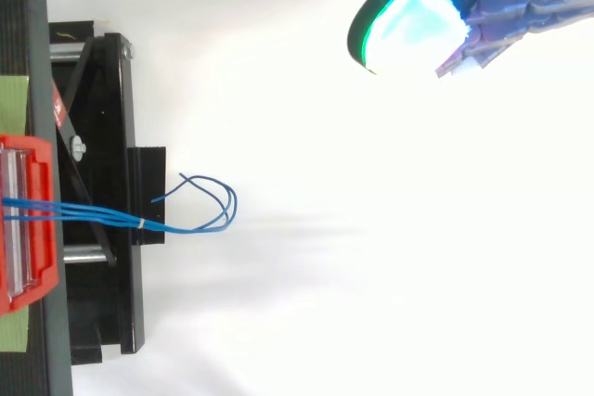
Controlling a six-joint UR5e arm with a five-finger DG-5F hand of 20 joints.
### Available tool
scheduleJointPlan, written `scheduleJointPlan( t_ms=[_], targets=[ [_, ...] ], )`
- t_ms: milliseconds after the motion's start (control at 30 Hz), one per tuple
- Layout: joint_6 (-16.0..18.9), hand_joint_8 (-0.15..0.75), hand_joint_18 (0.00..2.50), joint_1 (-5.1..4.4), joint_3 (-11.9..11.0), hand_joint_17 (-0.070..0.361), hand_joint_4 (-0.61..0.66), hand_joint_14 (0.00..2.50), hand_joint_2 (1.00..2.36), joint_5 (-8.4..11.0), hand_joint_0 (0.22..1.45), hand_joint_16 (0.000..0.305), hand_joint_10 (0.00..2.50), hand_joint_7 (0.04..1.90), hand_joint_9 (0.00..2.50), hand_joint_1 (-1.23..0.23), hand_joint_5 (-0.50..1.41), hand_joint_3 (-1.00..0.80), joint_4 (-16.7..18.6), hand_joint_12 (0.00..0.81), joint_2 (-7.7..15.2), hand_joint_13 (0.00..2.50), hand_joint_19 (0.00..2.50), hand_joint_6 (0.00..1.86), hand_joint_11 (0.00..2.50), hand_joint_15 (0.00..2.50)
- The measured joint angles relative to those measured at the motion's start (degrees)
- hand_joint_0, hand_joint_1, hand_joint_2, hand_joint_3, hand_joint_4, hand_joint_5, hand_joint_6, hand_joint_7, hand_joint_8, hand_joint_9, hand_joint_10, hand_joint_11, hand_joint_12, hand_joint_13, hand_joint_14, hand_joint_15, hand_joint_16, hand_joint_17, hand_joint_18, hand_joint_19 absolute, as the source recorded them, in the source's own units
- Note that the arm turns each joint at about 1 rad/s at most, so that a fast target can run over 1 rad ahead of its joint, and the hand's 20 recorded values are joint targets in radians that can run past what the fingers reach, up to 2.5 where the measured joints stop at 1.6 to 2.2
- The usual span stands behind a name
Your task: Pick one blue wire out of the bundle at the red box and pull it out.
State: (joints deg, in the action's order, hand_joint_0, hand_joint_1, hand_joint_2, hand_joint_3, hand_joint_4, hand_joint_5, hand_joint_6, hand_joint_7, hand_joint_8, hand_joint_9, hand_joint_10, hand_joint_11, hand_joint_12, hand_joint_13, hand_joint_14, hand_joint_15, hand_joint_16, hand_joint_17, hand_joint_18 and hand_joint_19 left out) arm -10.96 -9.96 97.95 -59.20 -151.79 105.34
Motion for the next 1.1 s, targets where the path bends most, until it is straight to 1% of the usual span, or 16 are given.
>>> scheduleJointPlan(
  t_ms=[133,233,300,333,433,567,667,733,833,1000,1100],
  targets=[
    [-0.66,0.36,0.67,-0.17,-0.01,0.152,0.33,0.01,1.0,1.09,0.49,0.068,0.01,0.82,0.58,-0.5,-0.19,-0.5,1.44,0.462,1.2,0.67,0.51,0.5,0.29,0.34],
    [-1.08,0.358,0.67,-0.37,-0.39,0.152,0.33,0.01,1.0,2.47,0.49,0.067,0.01,0.82,0.58,-0.5,-0.19,-0.5,3.54,0.462,2.95,0.68,0.51,0.5,0.29,0.34],
    [-1.28,0.358,0.67,-0.44,-1.15,0.152,0.33,0.01,1.0,3.22,0.49,0.067,0.01,0.82,0.58,-0.5,-0.18,-0.5,4.8,0.463,4.66,0.68,0.51,0.5,0.29,0.35],
    [-1.32,0.358,0.67,-0.44,-1.75,0.151,0.33,0.01,1.0,3.45,0.49,0.067,0.01,0.82,0.58,-0.5,-0.18,-0.5,5.1,0.461,5.52,0.68,0.51,0.5,0.3,0.35],
    [-1.43,0.36,0.67,-0.42,-4.95,0.151,0.33,0.01,1.0,4.03,0.49,0.067,0.01,0.83,0.59,-0.5,-0.18,-0.5,5.04,0.462,9.07,0.68,0.52,0.5,0.29,0.35],
    [-1.42,0.362,0.67,-0.24,-10.1,0.151,0.34,0.01,1.0,4.47,0.49,0.067,0.01,0.83,0.59,-0.5,-0.18,-0.5,3.8,0.463,13.78,0.68,0.51,0.5,0.3,0.35],
    [-1.63,0.361,0.67,-0.37,-11.88,0.151,0.34,0.01,1.0,4.5,0.49,0.067,0.01,0.83,0.59,-0.5,-0.18,-0.5,3.84,0.463,15.54,0.68,0.52,0.5,0.29,0.35],
    [-2.11,0.361,0.67,-0.5,-12.3,0.15,0.34,0.01,1.0,4.6,0.49,0.067,0.01,0.83,0.59,-0.5,-0.18,-0.5,4.57,0.463,16.1,0.69,0.52,0.5,0.29,0.35],
    [-3.64,0.361,0.68,-0.79,-12.55,0.15,0.34,0.01,1.0,4.79,0.49,0.067,0.01,0.83,0.59,-0.5,-0.18,-0.5,6.86,0.463,17.25,0.69,0.52,0.5,0.29,0.36],
    [-4.65,0.362,0.68,-1.46,-12.81,0.151,0.34,0.01,1.0,5.29,0.49,0.067,0.01,0.83,0.59,-0.5,-0.18,-0.5,12.02,0.463,19.9,0.69,0.52,0.5,0.29,0.35],
    [-4.76,0.364,0.68,-1.88,-13.91,0.15,0.34,0.01,1.0,6.06,0.49,0.067,0.01,0.83,0.6,-0.5,-0.18,-0.5,13.95,0.462,21.68,0.69,0.52,0.5,0.3,0.35]
  ],
)
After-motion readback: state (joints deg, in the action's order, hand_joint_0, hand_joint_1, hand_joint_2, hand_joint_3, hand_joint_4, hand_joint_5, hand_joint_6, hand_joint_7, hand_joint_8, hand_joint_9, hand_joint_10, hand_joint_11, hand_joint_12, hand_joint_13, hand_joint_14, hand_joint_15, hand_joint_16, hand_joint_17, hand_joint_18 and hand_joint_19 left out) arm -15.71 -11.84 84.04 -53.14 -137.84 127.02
